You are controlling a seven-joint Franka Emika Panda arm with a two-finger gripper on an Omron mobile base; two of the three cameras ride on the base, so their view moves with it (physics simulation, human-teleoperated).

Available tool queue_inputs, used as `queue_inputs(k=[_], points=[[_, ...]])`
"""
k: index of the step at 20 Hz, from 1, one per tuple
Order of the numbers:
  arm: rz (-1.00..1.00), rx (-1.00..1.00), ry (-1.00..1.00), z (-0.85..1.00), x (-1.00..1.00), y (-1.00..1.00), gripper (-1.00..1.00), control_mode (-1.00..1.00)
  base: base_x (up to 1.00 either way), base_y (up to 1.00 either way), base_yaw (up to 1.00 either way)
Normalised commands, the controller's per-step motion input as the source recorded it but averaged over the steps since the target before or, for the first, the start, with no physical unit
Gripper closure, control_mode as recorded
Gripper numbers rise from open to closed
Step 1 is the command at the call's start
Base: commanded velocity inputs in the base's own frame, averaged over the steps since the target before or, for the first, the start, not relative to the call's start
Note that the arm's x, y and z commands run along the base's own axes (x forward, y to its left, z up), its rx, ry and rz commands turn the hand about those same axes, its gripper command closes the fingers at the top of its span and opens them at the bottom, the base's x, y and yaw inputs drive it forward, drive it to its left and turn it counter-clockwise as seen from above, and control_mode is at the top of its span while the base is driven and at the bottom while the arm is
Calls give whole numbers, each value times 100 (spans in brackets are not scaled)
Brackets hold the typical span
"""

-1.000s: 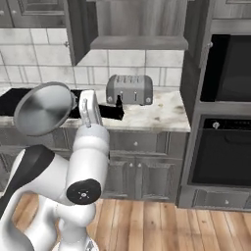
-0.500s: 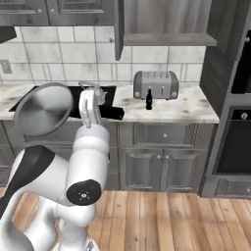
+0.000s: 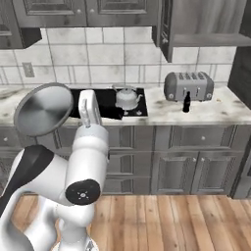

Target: Pick the pan from the cabinet and place it on the stove. Then turn on the stove burner for the pan.

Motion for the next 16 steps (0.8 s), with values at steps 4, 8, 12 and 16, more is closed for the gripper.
queue_inputs(k=[4,8,12,16], points=[[0,0,0,0,0,0,100,100,53,70,-5],[0,0,0,0,0,0,100,100,62,51,0],[0,0,0,0,0,0,100,100,59,38,0],[0,0,0,0,0,0,100,100,59,36,0]])
